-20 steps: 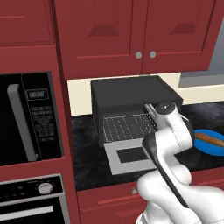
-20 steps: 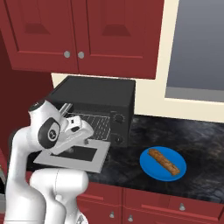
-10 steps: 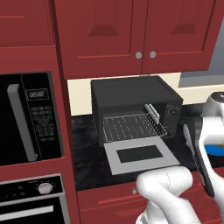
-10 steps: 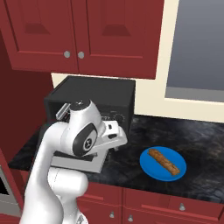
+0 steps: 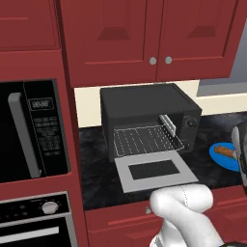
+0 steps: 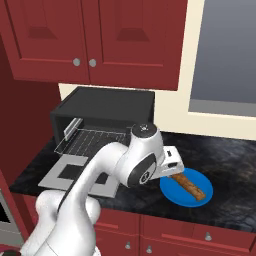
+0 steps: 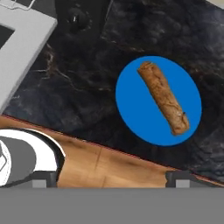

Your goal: Pull the toaster oven rack outwards. Pick up the baguette from the plate and place it on the toaster oven rack. Close the toaster oven door fully and set the temperature to the lowest setting.

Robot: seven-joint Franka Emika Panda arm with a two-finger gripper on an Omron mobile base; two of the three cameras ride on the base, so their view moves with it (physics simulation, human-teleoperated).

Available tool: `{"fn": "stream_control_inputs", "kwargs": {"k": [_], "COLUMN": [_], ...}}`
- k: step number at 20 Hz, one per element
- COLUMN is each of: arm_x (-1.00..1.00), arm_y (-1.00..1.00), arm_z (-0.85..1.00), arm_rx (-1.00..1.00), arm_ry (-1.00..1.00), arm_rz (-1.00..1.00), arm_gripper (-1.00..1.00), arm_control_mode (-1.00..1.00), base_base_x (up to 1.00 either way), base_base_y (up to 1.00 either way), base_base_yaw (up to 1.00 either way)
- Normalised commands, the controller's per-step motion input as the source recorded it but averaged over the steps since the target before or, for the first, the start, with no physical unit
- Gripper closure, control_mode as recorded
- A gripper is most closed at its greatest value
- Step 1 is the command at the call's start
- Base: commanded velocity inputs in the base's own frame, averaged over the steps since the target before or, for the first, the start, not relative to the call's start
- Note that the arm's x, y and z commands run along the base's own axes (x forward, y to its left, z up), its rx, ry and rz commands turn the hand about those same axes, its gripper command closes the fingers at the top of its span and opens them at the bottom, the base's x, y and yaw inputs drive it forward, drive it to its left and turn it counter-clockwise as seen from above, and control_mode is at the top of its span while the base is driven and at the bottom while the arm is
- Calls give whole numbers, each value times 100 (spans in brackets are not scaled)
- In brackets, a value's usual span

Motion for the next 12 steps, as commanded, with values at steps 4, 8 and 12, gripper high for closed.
{"fn": "stream_control_inputs", "kwargs": {"k": [4,8,12], "arm_x": [64,62,51], "arm_y": [-74,-41,-26], "arm_z": [-19,-35,-59], "arm_rx": [1,0,0], "arm_ry": [13,18,11], "arm_rz": [3,8,13], "arm_gripper": [-100,-100,-100], "arm_control_mode": [-100,-100,-100], "base_base_x": [0,0,0], "base_base_y": [0,0,0], "base_base_yaw": [0,0,0]}}
